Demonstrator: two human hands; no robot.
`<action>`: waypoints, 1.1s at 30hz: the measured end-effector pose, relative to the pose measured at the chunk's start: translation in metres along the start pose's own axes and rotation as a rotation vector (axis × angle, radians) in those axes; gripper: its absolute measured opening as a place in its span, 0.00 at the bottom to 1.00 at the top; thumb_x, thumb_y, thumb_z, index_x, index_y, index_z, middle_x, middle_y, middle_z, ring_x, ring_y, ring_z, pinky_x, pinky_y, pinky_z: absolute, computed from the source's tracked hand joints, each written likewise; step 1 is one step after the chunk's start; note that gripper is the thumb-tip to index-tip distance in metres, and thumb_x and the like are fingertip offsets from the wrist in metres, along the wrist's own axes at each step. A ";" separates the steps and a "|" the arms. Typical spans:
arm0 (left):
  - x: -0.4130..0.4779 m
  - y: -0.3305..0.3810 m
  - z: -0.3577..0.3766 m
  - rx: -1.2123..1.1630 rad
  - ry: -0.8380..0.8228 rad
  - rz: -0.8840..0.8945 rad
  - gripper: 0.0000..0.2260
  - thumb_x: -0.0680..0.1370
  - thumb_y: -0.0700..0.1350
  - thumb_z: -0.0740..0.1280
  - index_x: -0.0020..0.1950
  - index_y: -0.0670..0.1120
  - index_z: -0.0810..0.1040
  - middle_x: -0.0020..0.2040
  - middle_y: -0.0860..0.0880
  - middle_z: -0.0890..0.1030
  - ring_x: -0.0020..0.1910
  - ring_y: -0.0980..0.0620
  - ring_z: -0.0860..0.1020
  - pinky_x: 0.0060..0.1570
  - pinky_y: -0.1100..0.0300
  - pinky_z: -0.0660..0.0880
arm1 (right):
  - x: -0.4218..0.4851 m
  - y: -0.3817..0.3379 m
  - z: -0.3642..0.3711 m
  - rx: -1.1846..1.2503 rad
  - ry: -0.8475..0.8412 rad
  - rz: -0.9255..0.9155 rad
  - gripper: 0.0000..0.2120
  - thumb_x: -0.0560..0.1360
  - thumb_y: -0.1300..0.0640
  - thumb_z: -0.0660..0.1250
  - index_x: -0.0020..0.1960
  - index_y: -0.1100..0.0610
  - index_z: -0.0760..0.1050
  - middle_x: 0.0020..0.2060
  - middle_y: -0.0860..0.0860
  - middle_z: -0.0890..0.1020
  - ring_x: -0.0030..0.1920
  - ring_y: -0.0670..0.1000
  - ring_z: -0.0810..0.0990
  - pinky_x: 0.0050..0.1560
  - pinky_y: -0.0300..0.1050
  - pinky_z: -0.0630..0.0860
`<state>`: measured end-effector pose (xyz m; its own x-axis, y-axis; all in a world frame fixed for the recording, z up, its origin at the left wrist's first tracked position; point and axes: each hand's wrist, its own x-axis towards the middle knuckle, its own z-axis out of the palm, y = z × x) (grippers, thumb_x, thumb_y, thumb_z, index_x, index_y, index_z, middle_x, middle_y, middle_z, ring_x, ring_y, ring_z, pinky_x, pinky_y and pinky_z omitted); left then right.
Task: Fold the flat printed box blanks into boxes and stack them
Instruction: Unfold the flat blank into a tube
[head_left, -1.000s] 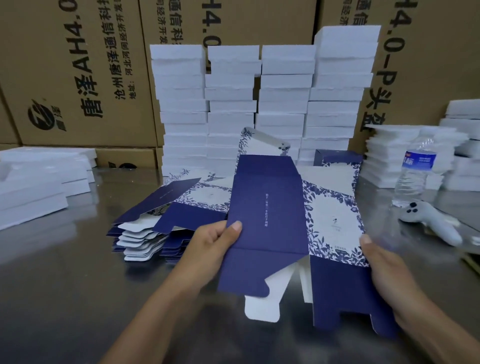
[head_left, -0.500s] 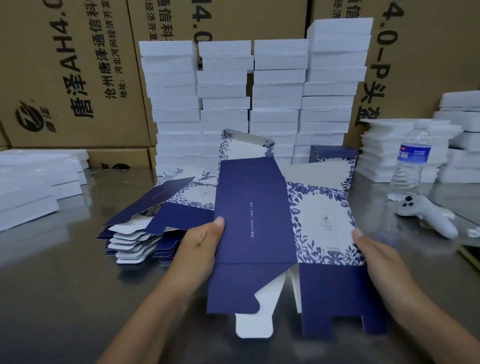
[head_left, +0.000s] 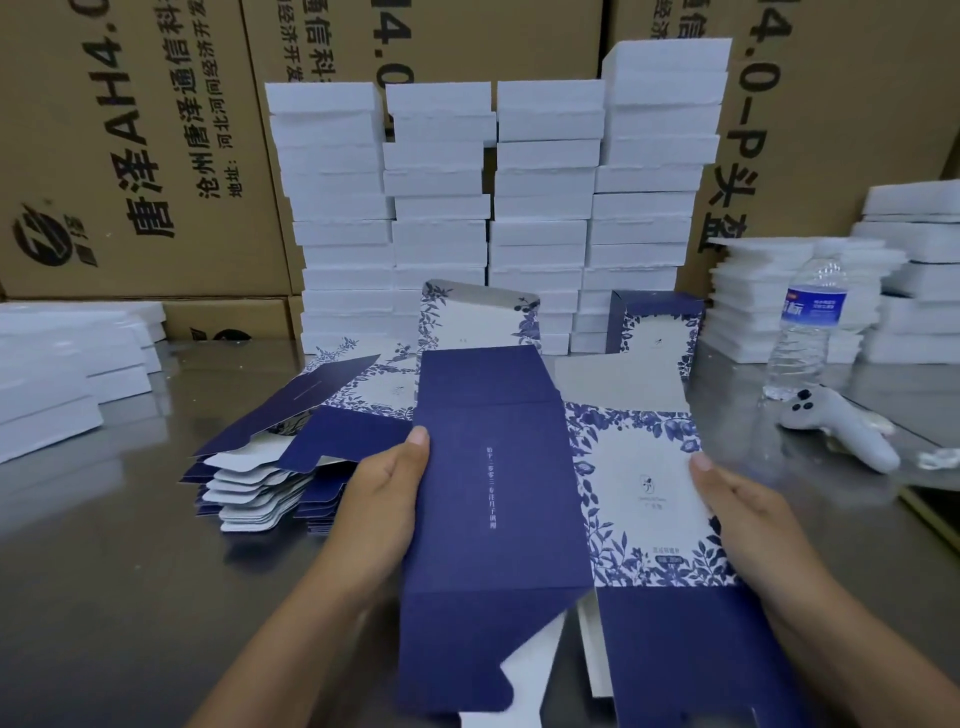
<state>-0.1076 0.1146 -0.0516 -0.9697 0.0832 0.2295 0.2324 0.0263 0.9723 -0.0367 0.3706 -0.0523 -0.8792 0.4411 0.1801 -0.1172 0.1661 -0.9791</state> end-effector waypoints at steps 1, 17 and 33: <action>0.001 0.000 -0.001 0.013 -0.003 0.003 0.24 0.80 0.57 0.57 0.42 0.38 0.78 0.41 0.39 0.83 0.37 0.48 0.80 0.41 0.55 0.74 | 0.000 -0.001 0.000 0.004 -0.005 0.007 0.18 0.78 0.48 0.60 0.39 0.53 0.84 0.37 0.53 0.86 0.38 0.52 0.85 0.44 0.47 0.79; -0.001 0.003 0.001 -0.106 0.013 -0.051 0.20 0.81 0.54 0.59 0.44 0.43 0.84 0.41 0.44 0.85 0.37 0.48 0.81 0.37 0.57 0.77 | 0.001 0.001 0.000 -0.002 0.051 -0.030 0.18 0.79 0.54 0.62 0.46 0.72 0.74 0.35 0.72 0.73 0.37 0.54 0.71 0.41 0.50 0.66; -0.003 0.003 0.002 0.012 -0.048 -0.042 0.21 0.82 0.51 0.57 0.46 0.35 0.80 0.44 0.34 0.82 0.39 0.43 0.79 0.43 0.51 0.74 | 0.007 0.005 -0.007 0.037 0.034 0.035 0.17 0.78 0.53 0.63 0.46 0.70 0.75 0.30 0.57 0.79 0.27 0.50 0.73 0.32 0.40 0.69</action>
<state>-0.1040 0.1165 -0.0490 -0.9741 0.1291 0.1858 0.1927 0.0430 0.9803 -0.0404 0.3808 -0.0549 -0.8668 0.4763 0.1478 -0.1041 0.1170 -0.9877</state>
